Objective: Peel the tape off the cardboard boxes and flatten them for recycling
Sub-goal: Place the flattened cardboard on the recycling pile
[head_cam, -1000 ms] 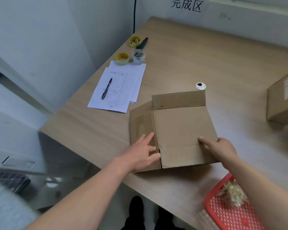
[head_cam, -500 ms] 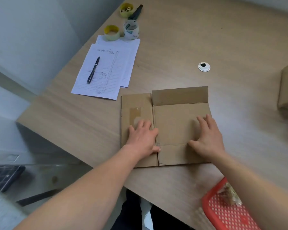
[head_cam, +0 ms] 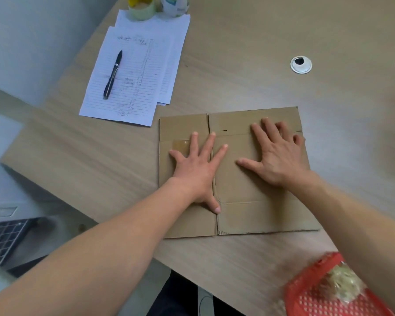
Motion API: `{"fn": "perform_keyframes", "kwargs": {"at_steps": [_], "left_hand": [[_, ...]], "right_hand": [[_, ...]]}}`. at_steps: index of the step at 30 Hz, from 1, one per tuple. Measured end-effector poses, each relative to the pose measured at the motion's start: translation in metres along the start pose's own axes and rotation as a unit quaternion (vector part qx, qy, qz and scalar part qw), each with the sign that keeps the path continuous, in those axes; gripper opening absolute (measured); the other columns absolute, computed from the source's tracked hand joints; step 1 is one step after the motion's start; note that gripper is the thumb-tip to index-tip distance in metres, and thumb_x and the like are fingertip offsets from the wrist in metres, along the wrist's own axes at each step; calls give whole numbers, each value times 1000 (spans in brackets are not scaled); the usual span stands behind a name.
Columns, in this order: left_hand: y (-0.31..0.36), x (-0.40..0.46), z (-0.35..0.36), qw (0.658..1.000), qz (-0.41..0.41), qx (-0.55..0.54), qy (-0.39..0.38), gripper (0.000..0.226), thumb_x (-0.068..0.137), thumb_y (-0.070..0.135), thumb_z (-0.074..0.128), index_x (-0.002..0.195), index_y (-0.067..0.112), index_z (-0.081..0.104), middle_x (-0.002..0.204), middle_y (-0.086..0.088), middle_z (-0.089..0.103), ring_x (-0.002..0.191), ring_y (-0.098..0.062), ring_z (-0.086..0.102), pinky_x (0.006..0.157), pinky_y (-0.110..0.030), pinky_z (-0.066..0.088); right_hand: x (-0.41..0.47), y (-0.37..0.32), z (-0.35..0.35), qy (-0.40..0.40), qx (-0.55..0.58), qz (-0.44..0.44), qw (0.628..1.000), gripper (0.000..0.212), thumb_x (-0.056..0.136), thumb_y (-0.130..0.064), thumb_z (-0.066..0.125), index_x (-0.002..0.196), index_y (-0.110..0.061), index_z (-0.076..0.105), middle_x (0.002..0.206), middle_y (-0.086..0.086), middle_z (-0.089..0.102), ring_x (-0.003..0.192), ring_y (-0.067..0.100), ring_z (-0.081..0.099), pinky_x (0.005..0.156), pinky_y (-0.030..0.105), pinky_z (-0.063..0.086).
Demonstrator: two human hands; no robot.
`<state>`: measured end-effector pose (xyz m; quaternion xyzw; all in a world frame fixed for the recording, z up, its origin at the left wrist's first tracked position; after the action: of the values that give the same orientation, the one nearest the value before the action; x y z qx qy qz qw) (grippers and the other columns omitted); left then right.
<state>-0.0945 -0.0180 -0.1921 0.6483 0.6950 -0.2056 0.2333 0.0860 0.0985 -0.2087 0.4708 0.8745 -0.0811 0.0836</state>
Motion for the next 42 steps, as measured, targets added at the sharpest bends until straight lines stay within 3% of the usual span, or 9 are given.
{"fn": "perform_keyframes", "kwargs": {"at_steps": [8, 15, 19, 24, 29, 33, 37, 40, 42], "left_hand": [[-4, 4, 1, 1000, 3, 3, 5, 159, 37, 84, 76, 151, 39, -24, 158, 2, -37, 144, -41, -31, 100, -77, 21], [-15, -38, 40, 990, -25, -85, 106, 121, 66, 92, 44, 158, 32, -5, 162, 3, -31, 147, -24, -31, 120, -60, -6], [2, -45, 59, 978, -97, -99, 156, 101, 78, 83, 9, 159, 24, -2, 163, -7, -25, 149, -27, -26, 121, -51, -8], [7, -40, 72, 965, -121, -93, 214, 98, 80, 81, 18, 159, 22, 16, 167, -10, -3, 153, -30, -7, 121, -51, 2], [9, -46, 62, 969, -156, -110, 157, 98, 79, 85, 14, 159, 30, 0, 165, -3, -20, 152, -26, -19, 120, -53, -2], [6, -68, 59, 885, -293, -309, 190, 93, 85, 75, 49, 158, 28, 14, 167, -4, -6, 153, -28, 0, 122, -49, 15], [3, -86, 55, 824, -305, -424, 219, 95, 81, 52, 76, 156, 23, 25, 164, -5, 16, 150, -25, 20, 121, -42, 24], [-8, -100, 52, 760, -319, -523, 217, 108, 72, 44, 86, 156, 19, 23, 157, -3, 35, 142, -22, 36, 115, -36, 31], [-14, -113, 53, 732, -326, -561, 208, 115, 67, 42, 90, 157, 18, 21, 154, -1, 40, 138, -22, 42, 112, -34, 34]], "right_hand": [[11, 9, 1, 5, 55, 11, 998, 87, 82, -83, 25, 153, -33, 22, 164, -9, 16, 144, 26, 19, 106, 47, 23], [-44, 0, 12, -22, 51, 44, 998, 84, 94, -71, 25, 159, -22, 8, 167, 9, -10, 154, 28, -8, 121, 52, 8], [-50, -3, 24, -6, 64, 52, 997, 90, 89, -74, 14, 159, -18, 13, 167, 12, 1, 154, 29, 0, 121, 54, 12], [-49, -4, 31, 29, 63, 48, 996, 87, 87, -72, 19, 156, -19, 22, 166, 12, 11, 153, 29, 8, 120, 52, 13], [-54, 8, 28, 63, 192, 67, 977, 80, 83, -68, 40, 144, -17, 46, 161, 11, 25, 150, 29, 21, 120, 48, 21], [-68, 22, 9, 106, 235, 208, 944, 62, 84, -52, 62, 131, -14, 49, 144, 12, 42, 130, 38, 41, 105, 50, 35], [-77, 18, -6, 74, 314, 300, 898, 49, 78, -46, 68, 114, -17, 50, 120, 10, 58, 112, 37, 53, 87, 44, 44], [-80, 14, -16, 38, 378, 342, 860, 61, 68, -53, 74, 113, -17, 52, 117, 6, 64, 106, 34, 60, 85, 43, 50], [-87, 9, -26, 20, 382, 335, 861, 65, 65, -55, 78, 114, -19, 56, 114, 3, 67, 103, 32, 62, 85, 42, 51]]}}
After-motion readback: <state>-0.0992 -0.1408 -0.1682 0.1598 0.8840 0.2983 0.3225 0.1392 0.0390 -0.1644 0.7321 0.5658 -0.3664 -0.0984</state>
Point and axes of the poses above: each hand's wrist, its own x-axis towards the middle knuckle, its own z-axis out of the palm, y = z × x, the point moved 1 cm from there along x, towards the middle knuckle
